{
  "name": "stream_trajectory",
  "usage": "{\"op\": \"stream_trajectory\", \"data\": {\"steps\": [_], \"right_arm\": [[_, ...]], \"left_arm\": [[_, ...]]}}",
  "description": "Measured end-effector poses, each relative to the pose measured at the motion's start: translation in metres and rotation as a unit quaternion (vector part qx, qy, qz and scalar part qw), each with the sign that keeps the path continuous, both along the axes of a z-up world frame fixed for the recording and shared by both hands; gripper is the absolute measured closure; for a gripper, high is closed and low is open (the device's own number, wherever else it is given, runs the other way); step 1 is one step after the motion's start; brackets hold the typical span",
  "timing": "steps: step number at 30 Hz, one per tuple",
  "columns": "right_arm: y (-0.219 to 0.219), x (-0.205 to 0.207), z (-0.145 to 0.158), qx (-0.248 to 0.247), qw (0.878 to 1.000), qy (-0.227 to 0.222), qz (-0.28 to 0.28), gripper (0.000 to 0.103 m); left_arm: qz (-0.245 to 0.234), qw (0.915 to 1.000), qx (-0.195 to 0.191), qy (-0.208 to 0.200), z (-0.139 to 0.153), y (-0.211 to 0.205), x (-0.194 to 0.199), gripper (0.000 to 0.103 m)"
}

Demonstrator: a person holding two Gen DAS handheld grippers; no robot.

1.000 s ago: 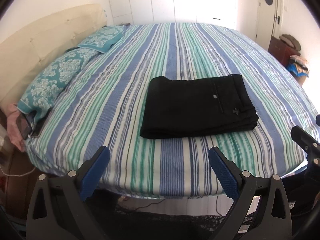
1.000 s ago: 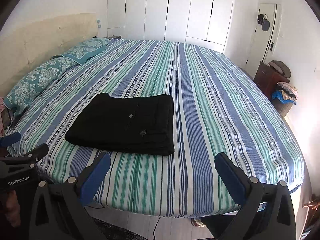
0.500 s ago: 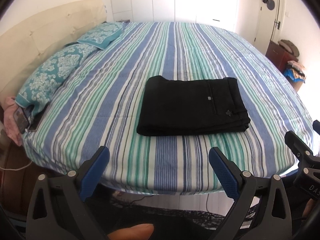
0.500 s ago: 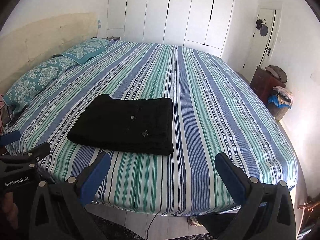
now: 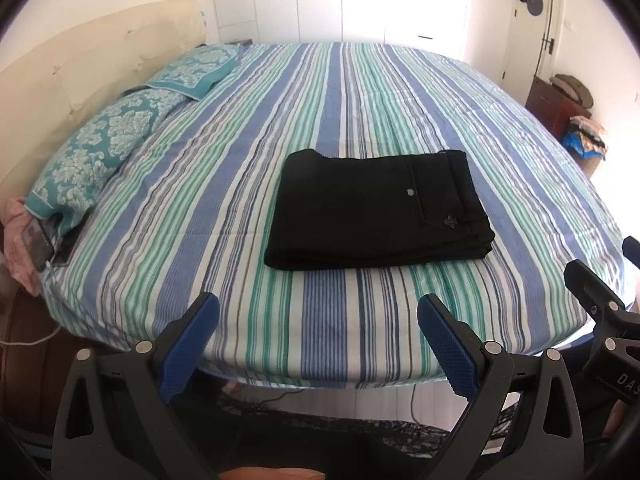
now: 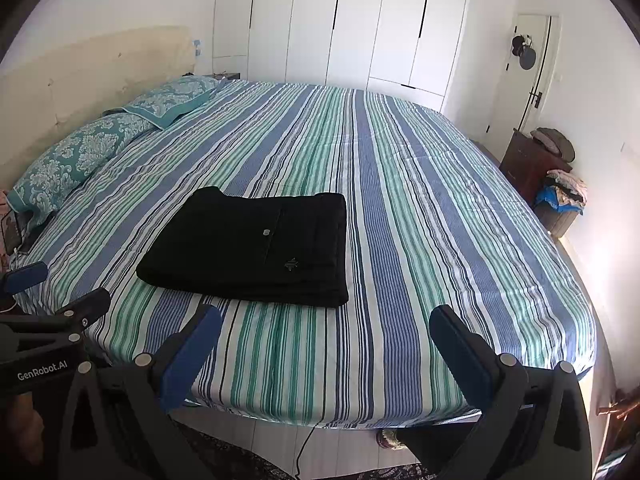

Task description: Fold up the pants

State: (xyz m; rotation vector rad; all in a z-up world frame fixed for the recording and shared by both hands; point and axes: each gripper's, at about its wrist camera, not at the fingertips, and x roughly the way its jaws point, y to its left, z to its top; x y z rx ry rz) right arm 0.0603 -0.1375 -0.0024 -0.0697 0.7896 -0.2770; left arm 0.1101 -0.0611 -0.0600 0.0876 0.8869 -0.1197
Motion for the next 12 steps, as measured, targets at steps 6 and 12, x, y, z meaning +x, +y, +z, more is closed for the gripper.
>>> {"op": "stream_trajectory", "data": {"steps": [6,12], "right_arm": [[0.0004,-0.0007,-0.0008,0.001,1.000,0.000,0.000,0.000],[-0.0010,-0.0017,-0.0015,0.003,1.000,-0.001,-0.001,0.000]], "left_arm": [[-0.004,1.0000,-0.006,0.003,0.0006,-0.0008,0.0004,0.003],[0.001,0.9999,-0.010,0.000,0.0020,0.0010,0.0005,0.003]]}}
